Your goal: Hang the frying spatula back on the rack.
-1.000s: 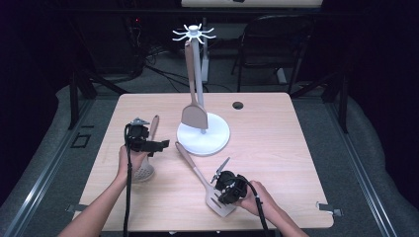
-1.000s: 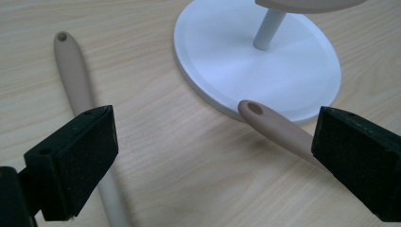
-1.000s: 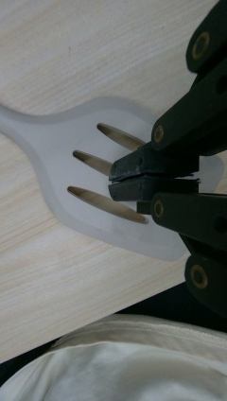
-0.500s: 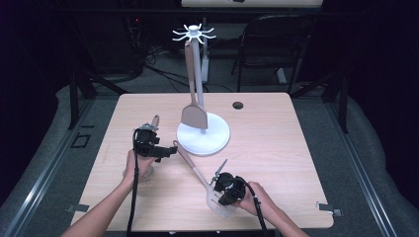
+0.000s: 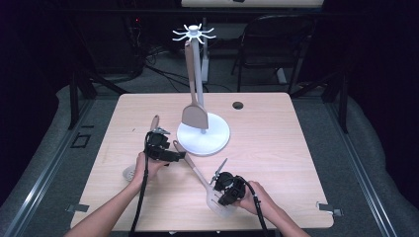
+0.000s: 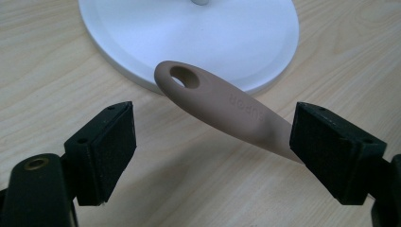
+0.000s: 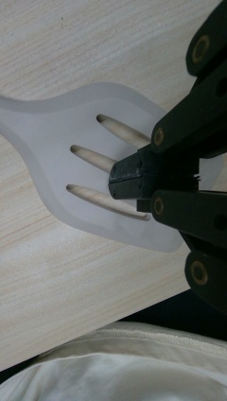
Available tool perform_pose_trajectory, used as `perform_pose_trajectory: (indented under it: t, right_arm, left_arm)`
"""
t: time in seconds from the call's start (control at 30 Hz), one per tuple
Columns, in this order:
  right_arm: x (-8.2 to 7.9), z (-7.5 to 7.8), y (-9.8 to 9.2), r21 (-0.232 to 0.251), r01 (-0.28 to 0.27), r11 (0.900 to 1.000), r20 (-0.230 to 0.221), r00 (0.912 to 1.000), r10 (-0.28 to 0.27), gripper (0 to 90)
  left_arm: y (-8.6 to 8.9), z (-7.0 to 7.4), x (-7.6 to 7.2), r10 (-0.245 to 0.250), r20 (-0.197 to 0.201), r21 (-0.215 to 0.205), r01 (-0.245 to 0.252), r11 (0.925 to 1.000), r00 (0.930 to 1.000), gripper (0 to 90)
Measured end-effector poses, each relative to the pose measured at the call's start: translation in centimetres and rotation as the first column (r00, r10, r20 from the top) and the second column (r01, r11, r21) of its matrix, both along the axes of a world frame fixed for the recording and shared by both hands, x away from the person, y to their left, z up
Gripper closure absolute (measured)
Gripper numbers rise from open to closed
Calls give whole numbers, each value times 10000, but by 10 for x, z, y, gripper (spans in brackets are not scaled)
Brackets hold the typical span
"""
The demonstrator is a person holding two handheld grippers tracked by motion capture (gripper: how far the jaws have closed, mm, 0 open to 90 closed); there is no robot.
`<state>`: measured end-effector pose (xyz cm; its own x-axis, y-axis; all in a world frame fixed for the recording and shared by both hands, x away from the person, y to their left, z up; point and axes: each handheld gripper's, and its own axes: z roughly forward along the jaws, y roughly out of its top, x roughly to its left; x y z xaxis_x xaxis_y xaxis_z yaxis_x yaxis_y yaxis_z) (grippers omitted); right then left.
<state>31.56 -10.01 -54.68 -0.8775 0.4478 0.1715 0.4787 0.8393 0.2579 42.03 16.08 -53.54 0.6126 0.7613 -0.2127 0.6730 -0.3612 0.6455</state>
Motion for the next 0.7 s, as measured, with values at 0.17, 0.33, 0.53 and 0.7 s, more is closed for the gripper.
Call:
perform_pose_trajectory:
  t: [0.17,0.33,0.53,0.7]
  right_arm:
    - [1,1,0,-68,-43,10000,-5,10000,43,900]
    - [1,1,0,-68,-47,10000,-12,10000,47,900]
    - [1,0,0,27,-3,10000,-74,10000,3,900]
    - [2,0,0,-57,-83,9999,-93,9999,83,900]
  left_arm:
    - [-3,-3,3,35,-148,-184,-38,9998,9999,196]
    - [-6,-6,5,-61,-185,-376,54,9993,9998,210]
    - [-10,-7,6,-251,-218,-583,238,9980,9994,279]
    - [-11,-9,8,-276,-347,-680,252,9974,9990,282]
